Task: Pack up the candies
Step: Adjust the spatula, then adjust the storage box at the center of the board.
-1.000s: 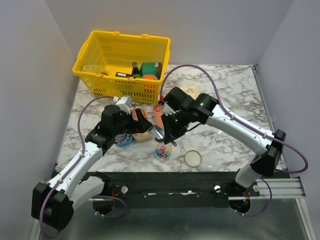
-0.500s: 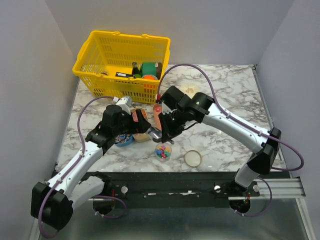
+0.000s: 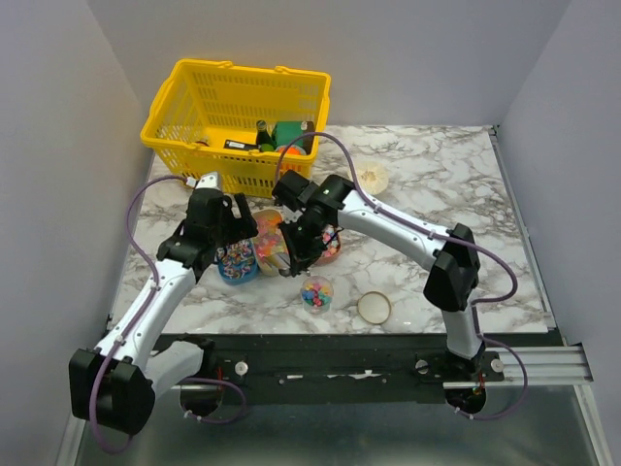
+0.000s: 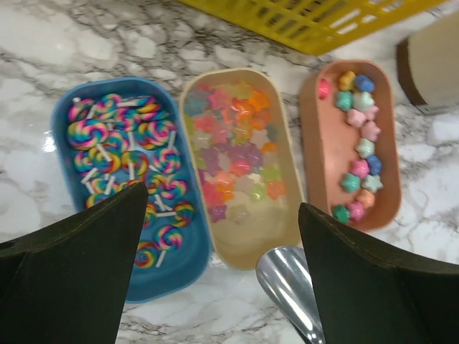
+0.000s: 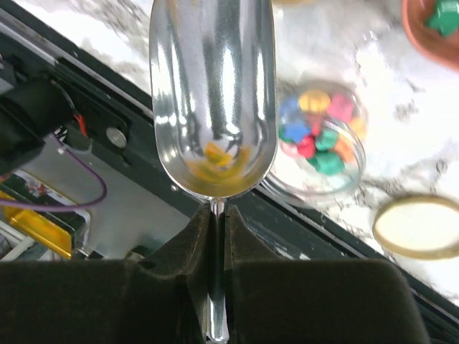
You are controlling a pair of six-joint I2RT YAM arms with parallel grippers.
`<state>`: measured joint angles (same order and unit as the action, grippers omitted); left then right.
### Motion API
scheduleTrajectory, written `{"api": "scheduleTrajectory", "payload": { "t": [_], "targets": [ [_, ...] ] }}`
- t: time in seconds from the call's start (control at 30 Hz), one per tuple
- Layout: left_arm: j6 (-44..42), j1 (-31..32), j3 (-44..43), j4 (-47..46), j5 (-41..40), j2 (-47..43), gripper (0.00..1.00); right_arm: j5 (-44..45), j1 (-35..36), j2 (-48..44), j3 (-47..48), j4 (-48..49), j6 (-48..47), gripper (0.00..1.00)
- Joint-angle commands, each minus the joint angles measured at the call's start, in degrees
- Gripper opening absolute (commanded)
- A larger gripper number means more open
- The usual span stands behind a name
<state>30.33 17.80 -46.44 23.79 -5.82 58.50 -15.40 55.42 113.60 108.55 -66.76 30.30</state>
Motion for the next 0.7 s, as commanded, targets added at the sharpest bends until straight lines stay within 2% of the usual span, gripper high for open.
{"api": "scheduleTrajectory", "payload": {
  "t": [0.0,0.17,0.47,0.67],
  "targets": [
    [1.93,-5.49,1.52,2.92,0.10,1.00,0.99,-0.86,0.31,5.39,7.54,-3.54,-0.60,0.01],
    [1.76,-9.62,2.31,4.51,1.78,2.84,0.99,-1.30,-0.13,9.35,9.39,-3.46,-0.60,0.01],
    [2.37,-13.41,2.14,8.64,0.99,6.89,0.97,-1.65,-1.27,13.13,10.71,-3.37,-0.95,0.01],
    [2.54,-15.08,3.10,10.66,3.36,10.49,0.90,-1.48,-2.42,15.33,11.77,-2.94,-1.12,0.01]
  ]
}}
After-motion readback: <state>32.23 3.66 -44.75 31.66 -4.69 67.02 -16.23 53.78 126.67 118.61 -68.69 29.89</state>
